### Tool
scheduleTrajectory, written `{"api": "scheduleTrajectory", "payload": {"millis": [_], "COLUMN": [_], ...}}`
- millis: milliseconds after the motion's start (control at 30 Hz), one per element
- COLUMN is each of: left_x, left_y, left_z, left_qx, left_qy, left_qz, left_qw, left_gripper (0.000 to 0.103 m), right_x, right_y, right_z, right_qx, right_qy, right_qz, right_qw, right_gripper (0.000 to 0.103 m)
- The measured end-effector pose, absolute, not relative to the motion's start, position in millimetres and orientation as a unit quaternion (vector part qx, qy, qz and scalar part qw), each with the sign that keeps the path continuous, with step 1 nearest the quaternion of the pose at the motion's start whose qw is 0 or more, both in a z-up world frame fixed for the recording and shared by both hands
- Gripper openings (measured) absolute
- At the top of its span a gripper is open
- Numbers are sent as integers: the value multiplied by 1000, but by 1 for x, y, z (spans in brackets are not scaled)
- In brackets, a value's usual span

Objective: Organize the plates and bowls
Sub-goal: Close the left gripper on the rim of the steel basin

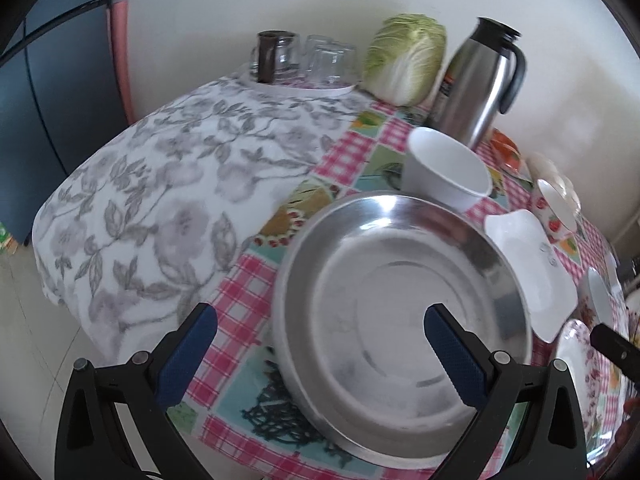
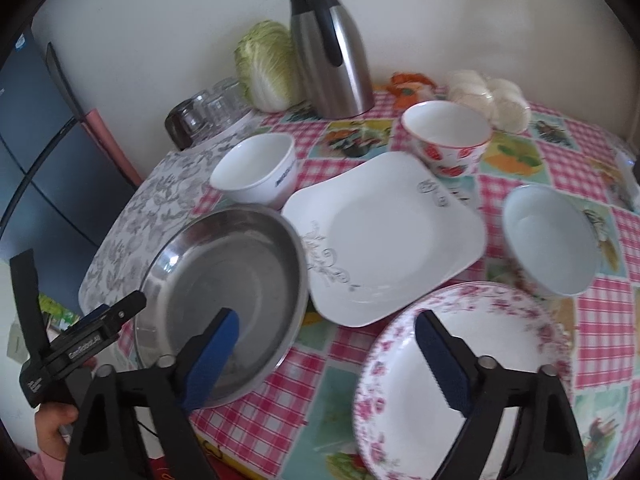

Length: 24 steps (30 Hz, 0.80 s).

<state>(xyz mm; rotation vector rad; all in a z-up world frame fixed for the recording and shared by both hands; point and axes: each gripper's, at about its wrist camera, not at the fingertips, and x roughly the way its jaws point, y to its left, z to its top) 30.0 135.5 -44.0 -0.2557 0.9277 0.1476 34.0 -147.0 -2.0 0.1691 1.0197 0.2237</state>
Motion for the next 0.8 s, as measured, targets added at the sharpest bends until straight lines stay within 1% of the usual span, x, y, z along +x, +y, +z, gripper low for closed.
{"api": "scheduleTrajectory", "payload": {"millis": [100,133,167,200,267,300,333,367,400,467,500,567,667,733,800], "left_x": [32,32,32,33,35,37,38,40,40,41,43,45,48,50,52], "left_y": [146,149,150,151,153,154,156,157,158,159,159,159,159,158,159], "left_z": [-51,-53,-55,-56,-60,-62,-64,-66,-67,-69,-70,-73,-78,-82,-87], "left_qx": [-145,-151,-154,-155,-155,-156,-159,-161,-162,-164,-164,-166,-166,-165,-169], "left_qy": [450,450,451,453,458,461,463,464,465,468,471,476,484,489,496], "left_qz": [71,69,66,63,61,59,56,53,51,47,44,38,32,29,26], "left_qw": [878,877,877,876,873,872,870,870,869,867,866,862,859,856,851], "left_gripper": [102,100,95,92,80,78,74,70,69,60,57,45,37,35,32], "right_x": [38,40,40,41,44,45,47,49,50,55,57,61,66,71,75], "right_y": [-138,-134,-131,-128,-122,-119,-118,-117,-116,-115,-114,-112,-112,-114,-116], "right_z": [-11,-14,-16,-19,-25,-28,-30,-34,-36,-42,-44,-48,-53,-57,-61], "right_qx": [78,79,80,80,76,75,75,75,76,79,81,82,85,91,102], "right_qy": [500,507,511,515,524,528,531,536,538,546,550,556,560,562,565], "right_qz": [121,131,137,142,147,149,150,149,148,148,148,146,138,133,132], "right_qw": [854,848,845,842,836,833,830,828,826,821,818,814,813,811,808], "right_gripper": [79,74,70,68,62,56,51,48,47,41,36,28,19,15,14]}}
